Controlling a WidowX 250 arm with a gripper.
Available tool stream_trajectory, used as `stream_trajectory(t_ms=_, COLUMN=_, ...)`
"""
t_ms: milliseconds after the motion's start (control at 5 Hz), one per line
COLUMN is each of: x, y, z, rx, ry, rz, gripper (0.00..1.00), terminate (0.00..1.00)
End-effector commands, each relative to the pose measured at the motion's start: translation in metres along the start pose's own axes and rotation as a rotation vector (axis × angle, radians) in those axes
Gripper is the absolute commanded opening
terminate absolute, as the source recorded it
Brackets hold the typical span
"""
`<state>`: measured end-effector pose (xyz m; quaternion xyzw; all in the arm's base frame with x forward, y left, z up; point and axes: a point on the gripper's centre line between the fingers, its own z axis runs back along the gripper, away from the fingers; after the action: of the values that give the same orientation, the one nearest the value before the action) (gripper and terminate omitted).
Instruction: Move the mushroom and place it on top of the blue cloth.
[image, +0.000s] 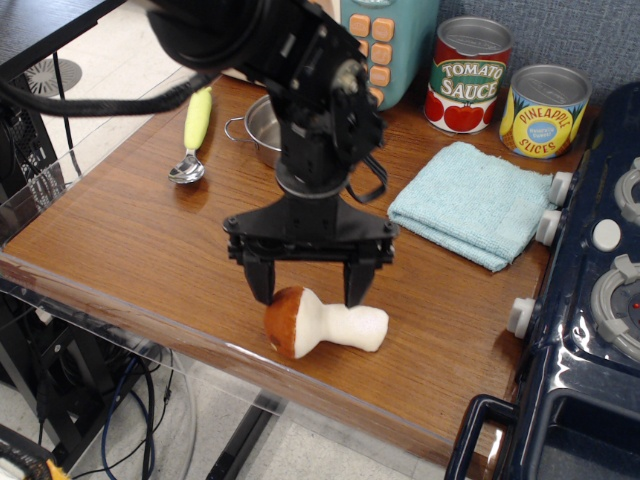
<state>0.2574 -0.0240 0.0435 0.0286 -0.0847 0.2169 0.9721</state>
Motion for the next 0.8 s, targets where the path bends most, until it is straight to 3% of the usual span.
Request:
stream_trajectory(t_ms=0, x=-0.0166, y=0.0099, z=-0.0128, rx=0.069, ry=0.019, rz=0.018, gripper=1.0, terminate=0.0)
stream_trajectory(t_ms=200, x=-0.0186, y=0.0087, z=-0.0193, rx=0.092, ry=0.027, rz=0.011, gripper=0.0, terminate=0.0)
stream_trajectory(t_ms=600, x=-0.016, y=0.0055, z=-0.0123, rx=0.081, ry=0.002, rz=-0.002, gripper=0.0, terminate=0.0)
